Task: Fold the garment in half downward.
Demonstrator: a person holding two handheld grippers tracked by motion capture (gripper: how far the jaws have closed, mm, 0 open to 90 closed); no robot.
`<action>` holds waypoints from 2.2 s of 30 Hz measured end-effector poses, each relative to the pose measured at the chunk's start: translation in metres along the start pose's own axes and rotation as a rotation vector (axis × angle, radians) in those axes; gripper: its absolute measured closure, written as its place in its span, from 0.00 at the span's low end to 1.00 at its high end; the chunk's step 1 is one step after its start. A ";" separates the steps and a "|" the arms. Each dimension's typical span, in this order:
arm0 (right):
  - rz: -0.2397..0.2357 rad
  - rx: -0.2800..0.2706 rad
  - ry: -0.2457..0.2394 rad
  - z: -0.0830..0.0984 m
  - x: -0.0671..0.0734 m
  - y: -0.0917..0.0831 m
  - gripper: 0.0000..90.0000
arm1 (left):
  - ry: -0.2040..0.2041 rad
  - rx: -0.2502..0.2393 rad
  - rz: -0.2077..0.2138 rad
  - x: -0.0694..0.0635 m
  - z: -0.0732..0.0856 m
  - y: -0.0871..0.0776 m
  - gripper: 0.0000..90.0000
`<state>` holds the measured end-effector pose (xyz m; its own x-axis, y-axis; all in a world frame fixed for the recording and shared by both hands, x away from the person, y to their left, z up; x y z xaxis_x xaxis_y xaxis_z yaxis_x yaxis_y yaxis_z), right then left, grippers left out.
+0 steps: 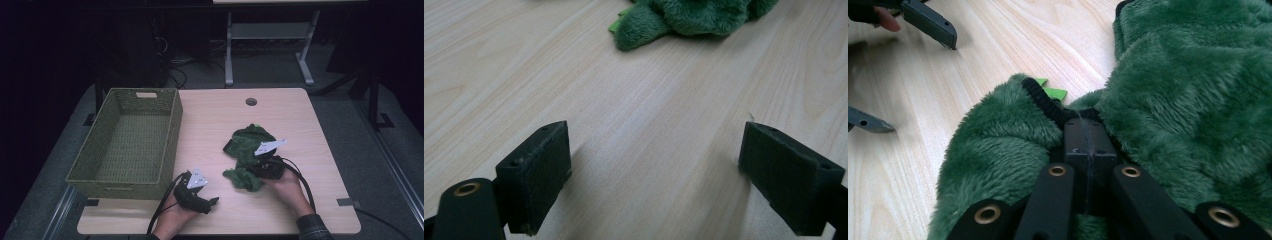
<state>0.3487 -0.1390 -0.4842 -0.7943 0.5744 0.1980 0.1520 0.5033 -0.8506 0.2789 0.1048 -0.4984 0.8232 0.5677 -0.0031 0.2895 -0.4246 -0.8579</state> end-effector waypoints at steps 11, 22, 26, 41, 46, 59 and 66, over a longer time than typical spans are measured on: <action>0.029 -0.072 0.003 0.001 -0.001 -0.024 0.82 | 0.008 -0.012 0.040 0.002 -0.012 -0.002 0.17; 0.092 -0.098 0.044 0.010 -0.019 -0.054 0.66 | 0.042 -0.021 0.094 0.014 -0.052 -0.009 0.23; 0.098 -0.122 0.060 0.009 -0.028 -0.062 0.66 | 0.064 -0.024 0.109 0.020 -0.069 -0.009 0.27; 0.178 -0.121 0.103 -0.007 -0.068 -0.071 0.66 | 0.086 -0.071 0.037 0.063 -0.143 0.002 0.47; 0.185 -0.115 0.142 -0.010 -0.084 -0.068 0.65 | 0.067 -0.079 0.035 0.080 -0.164 0.010 0.52; 0.188 -0.102 0.239 -0.007 -0.120 -0.043 0.67 | 0.073 -0.011 0.046 0.113 -0.186 0.063 0.52; 0.181 -0.081 0.266 -0.005 -0.130 -0.028 0.68 | 0.053 0.024 0.055 0.120 -0.185 0.082 0.52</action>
<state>0.4505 -0.2241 -0.4840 -0.5705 0.8022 0.1759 0.3318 0.4211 -0.8441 0.4920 0.0078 -0.4746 0.8625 0.5054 -0.0244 0.2316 -0.4371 -0.8691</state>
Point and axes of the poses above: each handheld gripper's, and its own axes: y roughly forward along the jaws, z roughly out of its underside, x roughly to its left, the point moved 3 cm from there along y, roughly forward along the jaws, and after that the axes turned 15 degrees about x, right-handed, at the moved point
